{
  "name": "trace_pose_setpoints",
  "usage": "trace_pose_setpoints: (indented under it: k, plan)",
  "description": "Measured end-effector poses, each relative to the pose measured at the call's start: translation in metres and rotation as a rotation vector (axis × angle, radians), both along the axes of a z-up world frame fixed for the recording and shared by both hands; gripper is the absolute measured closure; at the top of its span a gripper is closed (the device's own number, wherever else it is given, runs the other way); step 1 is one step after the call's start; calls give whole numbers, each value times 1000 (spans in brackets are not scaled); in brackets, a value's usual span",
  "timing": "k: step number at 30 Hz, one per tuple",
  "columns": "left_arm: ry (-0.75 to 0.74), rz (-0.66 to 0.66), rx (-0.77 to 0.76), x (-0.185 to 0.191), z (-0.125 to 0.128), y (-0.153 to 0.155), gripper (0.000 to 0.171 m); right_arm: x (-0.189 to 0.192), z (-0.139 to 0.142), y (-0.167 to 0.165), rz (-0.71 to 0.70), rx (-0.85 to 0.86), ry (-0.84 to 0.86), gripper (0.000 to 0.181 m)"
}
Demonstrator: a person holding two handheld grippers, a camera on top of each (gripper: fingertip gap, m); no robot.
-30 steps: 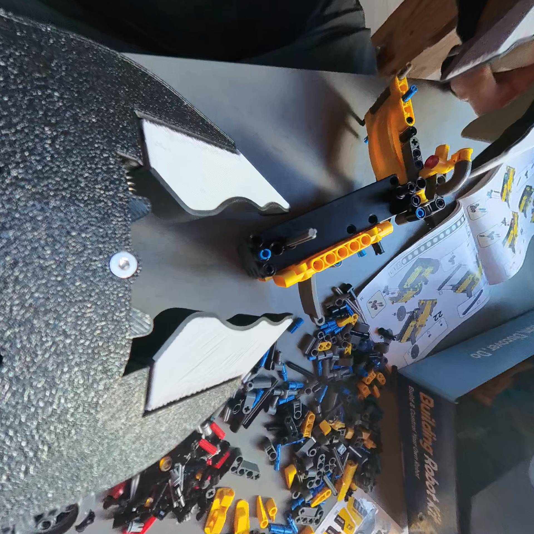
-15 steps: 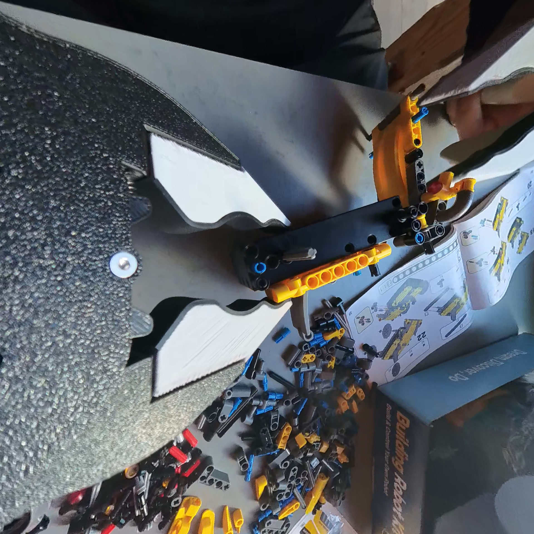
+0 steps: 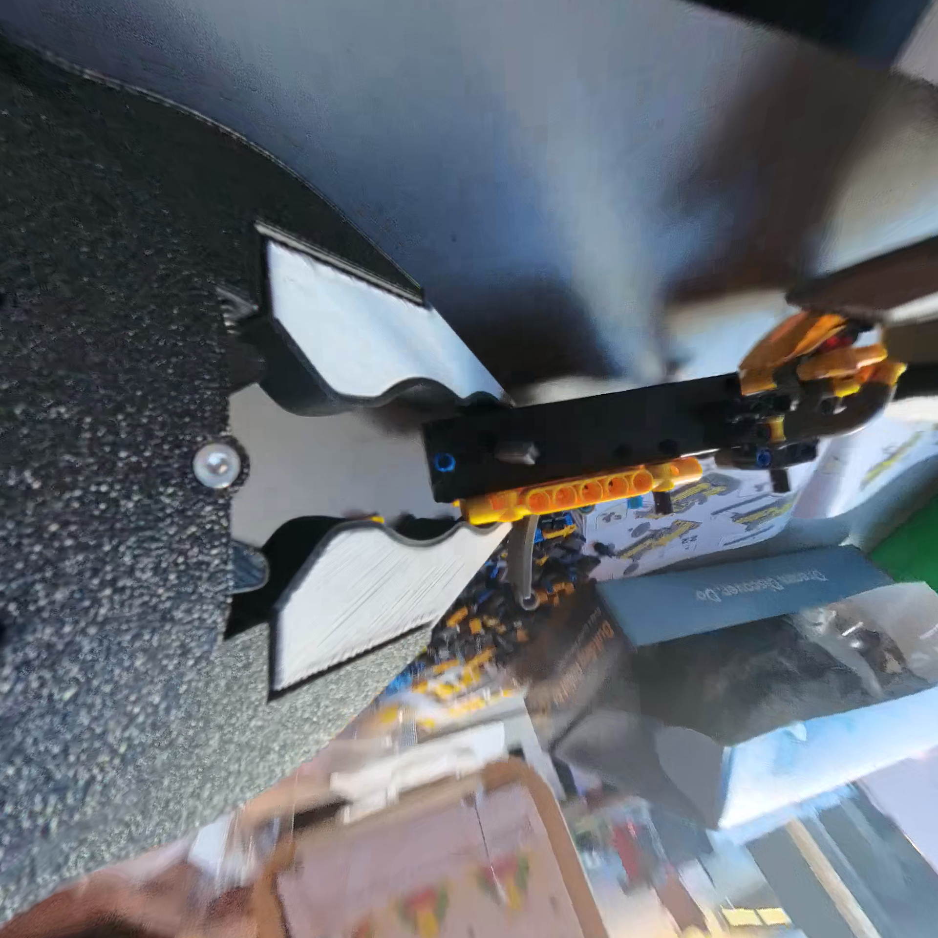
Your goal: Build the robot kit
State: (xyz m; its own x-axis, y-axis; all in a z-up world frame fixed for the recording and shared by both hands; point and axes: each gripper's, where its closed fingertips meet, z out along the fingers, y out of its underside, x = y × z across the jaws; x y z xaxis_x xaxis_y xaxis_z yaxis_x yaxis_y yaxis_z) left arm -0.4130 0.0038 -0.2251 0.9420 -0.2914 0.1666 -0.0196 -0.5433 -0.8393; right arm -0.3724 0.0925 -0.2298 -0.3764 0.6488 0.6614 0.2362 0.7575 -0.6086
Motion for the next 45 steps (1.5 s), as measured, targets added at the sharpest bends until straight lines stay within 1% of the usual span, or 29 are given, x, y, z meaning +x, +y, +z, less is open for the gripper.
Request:
trace_pose_setpoints:
  k: [1,3,5,7,8,9,11,13,15,16,17,18,20,22,24,26,28,29,31,33,36,38,42,45]
  plan:
    - [54,0,-6,-2,-3,0,130,1,-1,-1,3,81,22,144]
    - [177,-13,-5,-3,-8,1,131,2,-1,0,-2,173,65,145]
    - [320,-27,6,-6,-10,2,140,6,-4,-2,43,192,58,143]
    - [456,-27,-14,-11,-15,3,142,12,-5,-3,78,172,57,138]
    - [481,-26,-23,-11,-17,3,142,15,-6,-1,78,168,53,139]
    - [479,-22,-29,-10,-19,3,142,17,-7,4,66,166,46,139]
    - [478,-13,-26,-9,-20,2,141,21,-11,11,44,130,20,130]
    - [481,-13,-28,-5,-19,-2,142,28,-10,10,55,90,15,125]
    - [448,-41,-40,5,-21,-9,141,36,-11,12,58,51,8,124]
    - [417,-58,-64,11,-24,-14,138,39,-12,15,53,27,7,125]
    - [377,-72,-102,16,-28,-19,130,42,-11,18,45,7,10,124]
    - [330,-78,-135,19,-31,-24,124,44,-9,24,18,0,14,119]
    - [223,-70,-131,23,-26,-28,120,50,-6,31,-21,-61,1,119]
    - [136,-66,-113,25,-15,-31,113,56,3,30,-22,-177,0,120]
    - [137,-31,-74,15,-2,-33,112,64,18,30,-25,-293,15,120]
    - [156,31,-38,-1,8,-35,112,68,40,33,-38,-397,76,121]
    - [164,118,5,-16,13,-37,114,70,60,36,-49,-496,162,121]
    - [155,158,31,-20,13,-40,115,69,65,37,-54,-538,196,124]
    - [102,205,77,-20,11,-48,118,67,65,43,-89,-571,226,127]
    - [91,278,107,-33,10,-57,121,63,60,49,-124,-587,220,128]
    - [86,417,84,-73,12,-70,119,54,61,51,-134,-631,230,127]
    - [49,465,102,-93,13,-74,116,48,64,55,-147,-644,260,128]
    - [27,517,147,-111,4,-73,117,39,64,67,-200,-649,302,125]
    - [66,533,194,-115,3,-71,118,38,65,72,-224,-642,325,124]
